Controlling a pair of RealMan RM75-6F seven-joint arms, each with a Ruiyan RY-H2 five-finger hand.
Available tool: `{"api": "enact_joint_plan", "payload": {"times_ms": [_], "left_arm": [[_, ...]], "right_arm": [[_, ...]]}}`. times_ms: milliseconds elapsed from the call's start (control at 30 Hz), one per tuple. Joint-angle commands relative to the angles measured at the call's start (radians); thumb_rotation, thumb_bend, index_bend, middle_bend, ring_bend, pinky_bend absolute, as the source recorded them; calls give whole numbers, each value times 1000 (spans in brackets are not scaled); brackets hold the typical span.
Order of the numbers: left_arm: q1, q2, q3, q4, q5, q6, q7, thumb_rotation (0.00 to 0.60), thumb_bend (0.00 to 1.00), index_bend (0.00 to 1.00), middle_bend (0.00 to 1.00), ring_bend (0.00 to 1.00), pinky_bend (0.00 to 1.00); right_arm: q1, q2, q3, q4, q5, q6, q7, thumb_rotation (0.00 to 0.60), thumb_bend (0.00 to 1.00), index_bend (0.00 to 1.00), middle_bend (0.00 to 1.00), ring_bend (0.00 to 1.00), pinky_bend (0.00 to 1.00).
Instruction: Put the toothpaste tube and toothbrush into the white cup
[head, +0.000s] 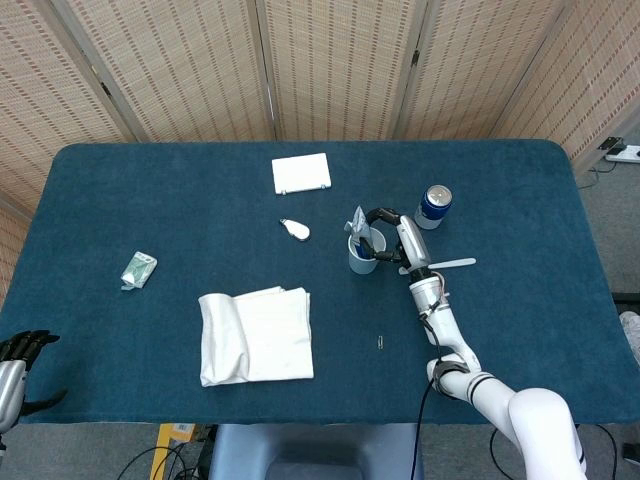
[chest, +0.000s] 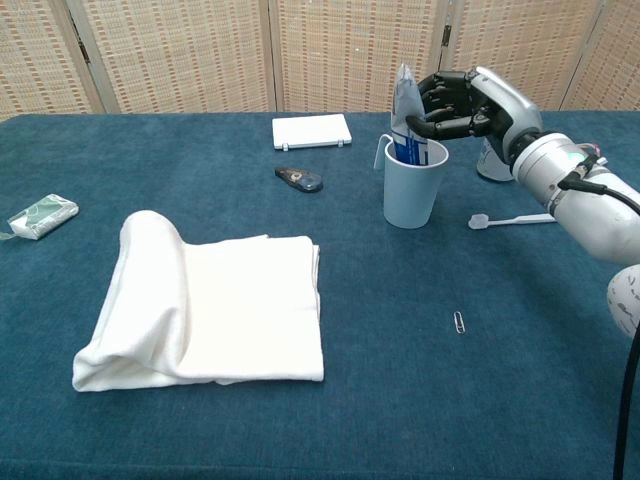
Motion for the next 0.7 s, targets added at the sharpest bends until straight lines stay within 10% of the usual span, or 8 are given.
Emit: {"api": "enact_joint_plan", "payload": {"times_ms": [33,700], "left_arm": [[0,0,0,-1,-2,-1,2,600,190,262,218,154,187],[-13,-5,-3,-9,5,-11,15,600,190,262,218,154,187]], "right_arm": [[0,-9,-6,18,-5,-2,22,600,197,618,484,286,244],[-62,99,-57,-69,-66,124,-34,600,101,105,189,112,64]]}}
